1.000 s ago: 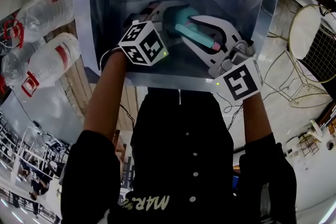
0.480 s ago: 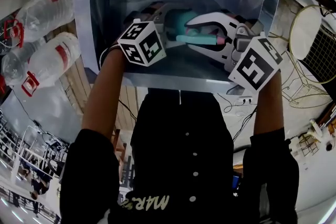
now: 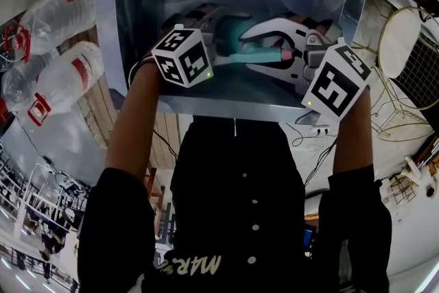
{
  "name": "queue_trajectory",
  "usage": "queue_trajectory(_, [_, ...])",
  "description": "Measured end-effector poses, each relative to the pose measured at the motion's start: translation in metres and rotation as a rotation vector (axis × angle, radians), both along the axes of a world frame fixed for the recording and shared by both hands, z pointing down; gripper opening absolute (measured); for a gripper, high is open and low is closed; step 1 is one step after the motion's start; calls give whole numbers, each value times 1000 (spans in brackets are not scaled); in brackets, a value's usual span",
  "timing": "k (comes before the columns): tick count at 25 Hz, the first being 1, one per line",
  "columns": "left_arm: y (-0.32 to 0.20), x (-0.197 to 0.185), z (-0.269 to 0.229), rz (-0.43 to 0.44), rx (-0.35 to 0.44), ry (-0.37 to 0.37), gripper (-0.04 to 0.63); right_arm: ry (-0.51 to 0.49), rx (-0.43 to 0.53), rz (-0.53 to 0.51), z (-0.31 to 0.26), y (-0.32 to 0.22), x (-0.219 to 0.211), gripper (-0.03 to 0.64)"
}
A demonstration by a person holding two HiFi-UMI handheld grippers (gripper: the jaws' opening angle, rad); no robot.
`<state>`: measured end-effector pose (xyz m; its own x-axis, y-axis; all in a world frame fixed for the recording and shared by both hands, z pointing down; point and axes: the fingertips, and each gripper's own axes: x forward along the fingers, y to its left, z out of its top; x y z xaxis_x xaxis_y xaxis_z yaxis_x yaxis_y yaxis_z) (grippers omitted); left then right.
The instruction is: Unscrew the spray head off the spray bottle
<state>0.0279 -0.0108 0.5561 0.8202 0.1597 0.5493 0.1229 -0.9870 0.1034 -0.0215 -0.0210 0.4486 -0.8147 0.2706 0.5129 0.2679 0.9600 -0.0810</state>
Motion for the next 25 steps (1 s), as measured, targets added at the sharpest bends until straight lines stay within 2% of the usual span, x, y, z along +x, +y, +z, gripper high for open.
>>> queue_trajectory(3, [-2,-2,1,-12,4,-3,390,16,9,54,1,-4,-1,166])
queue_trajectory(7, [-2,-4,2,-21,5,-4,390,43,1,184,3,-13,9,248])
queue_trajectory(10, [-2,-4,2,-29,6,-2,390,93,-10,312,-1,-14,35,291])
queue_trajectory(13, [-3,-3,1,-38,8,-2,390,115,-22,551,-10,-12,66,324])
queue_trajectory(15, [-3,-3,1,-44,8,0,390,30,-72,790,-22,-9,68,327])
queue_trajectory(17, [-3,-4,1,-50,9,4,390,-50,-123,965,-31,-1,55,328])
queue_trajectory(20, [-4,-5,2,-63,9,6,390,-98,-155,1117,-30,7,30,330])
queue_trajectory(25, [-5,-2,3,-79,14,3,390,-57,-105,1290,-22,-10,12,342])
